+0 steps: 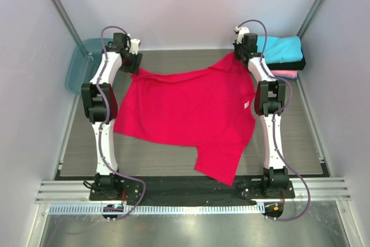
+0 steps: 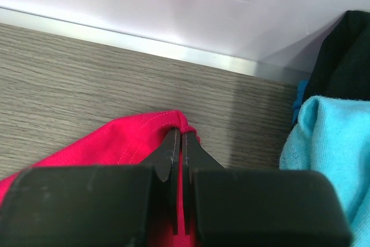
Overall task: Fold and stack the t-shirts
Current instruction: Flatten the tshirt out
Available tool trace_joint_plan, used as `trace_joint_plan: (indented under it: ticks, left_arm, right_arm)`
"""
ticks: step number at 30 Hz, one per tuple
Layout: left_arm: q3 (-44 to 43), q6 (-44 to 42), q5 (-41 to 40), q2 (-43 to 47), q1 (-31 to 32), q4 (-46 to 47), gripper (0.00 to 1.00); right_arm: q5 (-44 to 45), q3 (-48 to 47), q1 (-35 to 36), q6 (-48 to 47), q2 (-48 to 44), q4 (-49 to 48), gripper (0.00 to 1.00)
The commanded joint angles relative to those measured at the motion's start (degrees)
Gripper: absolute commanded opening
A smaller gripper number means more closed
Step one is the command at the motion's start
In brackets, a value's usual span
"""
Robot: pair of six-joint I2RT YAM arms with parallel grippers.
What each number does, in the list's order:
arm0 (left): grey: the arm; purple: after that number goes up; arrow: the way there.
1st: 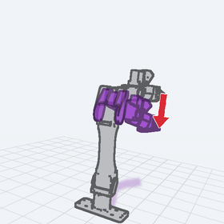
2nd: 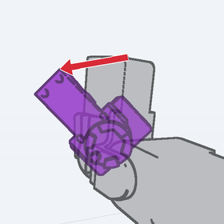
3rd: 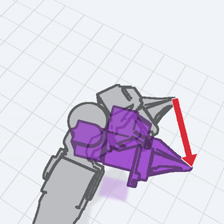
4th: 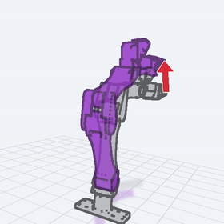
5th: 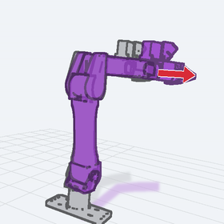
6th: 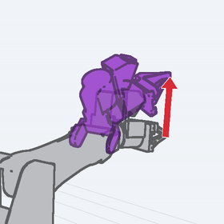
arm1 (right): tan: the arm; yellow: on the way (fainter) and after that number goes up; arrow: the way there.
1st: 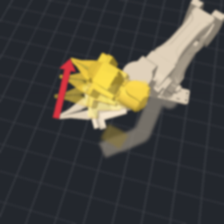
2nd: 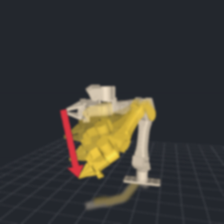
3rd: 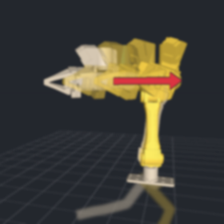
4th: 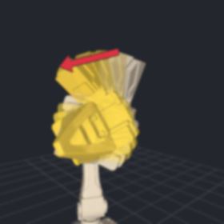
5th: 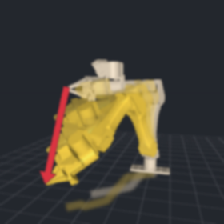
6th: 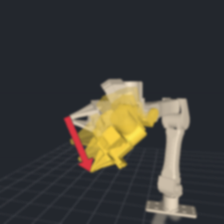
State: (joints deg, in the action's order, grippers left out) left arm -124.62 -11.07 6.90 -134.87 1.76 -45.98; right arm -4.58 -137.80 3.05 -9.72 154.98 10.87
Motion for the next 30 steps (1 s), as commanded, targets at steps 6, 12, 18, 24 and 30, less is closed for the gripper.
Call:
trace_joint_plan:
  ticks: [6,12,18,24,30]
  left_arm:
    - [-2.74,-2.11,-2.85,-3.20,-0.09,-1.92,0.53]
    - [-5.27,-2.64,-3.64,-5.40,-0.09,-2.19,0.50]
    - [-10.29,-2.47,-2.77,-8.92,-0.27,-3.95,0.39]
    - [-11.61,-1.76,-1.71,-9.80,-0.27,-3.94,0.37]
    - [-11.26,-1.85,-1.36,-10.59,-0.27,-5.52,0.33]
  right_arm:
    - [0.54,-0.01,0.29,-0.39,-4.68,-1.12,0.01]
    - [0.62,0.16,0.20,-0.57,-4.60,-1.21,0.01]
    - [0.80,0.25,0.29,-0.74,-4.60,-1.12,0.01]
    - [1.15,0.51,0.38,-1.09,-4.77,-1.12,0.01]
    - [1.33,0.51,0.38,-1.18,-4.77,-1.12,0.01]
